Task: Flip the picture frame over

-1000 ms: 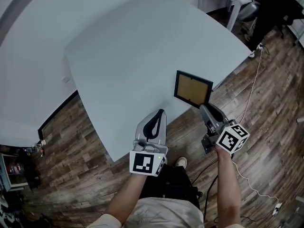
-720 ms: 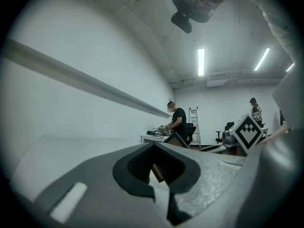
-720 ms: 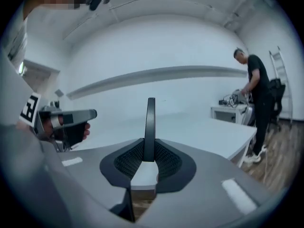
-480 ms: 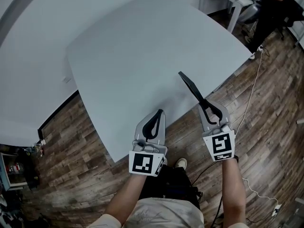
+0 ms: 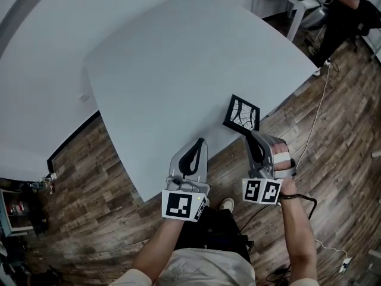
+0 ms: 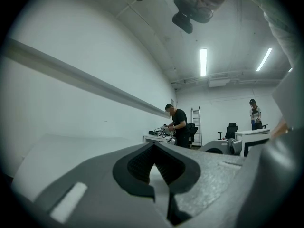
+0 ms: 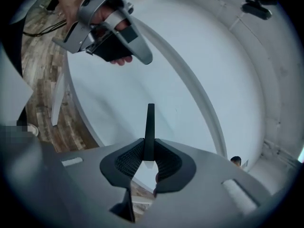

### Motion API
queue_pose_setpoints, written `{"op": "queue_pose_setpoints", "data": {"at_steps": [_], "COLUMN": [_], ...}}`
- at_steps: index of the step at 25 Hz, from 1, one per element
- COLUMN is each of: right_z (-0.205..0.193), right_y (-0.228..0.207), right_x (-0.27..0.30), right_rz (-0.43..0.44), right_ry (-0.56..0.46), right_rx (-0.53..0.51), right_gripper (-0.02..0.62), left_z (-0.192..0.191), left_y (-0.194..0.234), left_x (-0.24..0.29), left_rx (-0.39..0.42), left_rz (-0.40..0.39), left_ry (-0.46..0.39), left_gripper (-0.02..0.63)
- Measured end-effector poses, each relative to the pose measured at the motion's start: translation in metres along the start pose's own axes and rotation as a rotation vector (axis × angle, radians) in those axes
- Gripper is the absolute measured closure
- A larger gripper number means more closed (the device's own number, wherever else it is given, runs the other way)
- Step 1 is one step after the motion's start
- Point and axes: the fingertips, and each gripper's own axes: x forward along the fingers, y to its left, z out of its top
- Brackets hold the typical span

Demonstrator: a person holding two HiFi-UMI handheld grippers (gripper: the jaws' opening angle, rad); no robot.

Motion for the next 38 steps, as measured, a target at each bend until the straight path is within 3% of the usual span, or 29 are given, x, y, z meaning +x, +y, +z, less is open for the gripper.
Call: {"op": "queue_pose_setpoints", "data": {"at_steps": [15,20,38], "right_z": [-0.020,-0.023,-0.036], "right_y": [0.061,0.072,0.109], "right_x": [0.022,0.025,0.036], "right_rz": [-0.001,-0.015,0.067], "right_ry": [0.093,0.084,0.094], "right_rx": [-0.356,-0.384,-0.413], "right_gripper": [0.503,0.503,0.485], "left_z": [-0.001,-0.003,-0.006], "left_y": [0.006,0.004,0.003], "left_x": [-0.003,-0.003,-0.002], "left_rx": [-0.010,-0.010,-0.009], "left_rz": [0.020,0.022,0.031], "left_ry": [0.006,0.009,0.020], "left_gripper": [0.606,0.606,0.606]}}
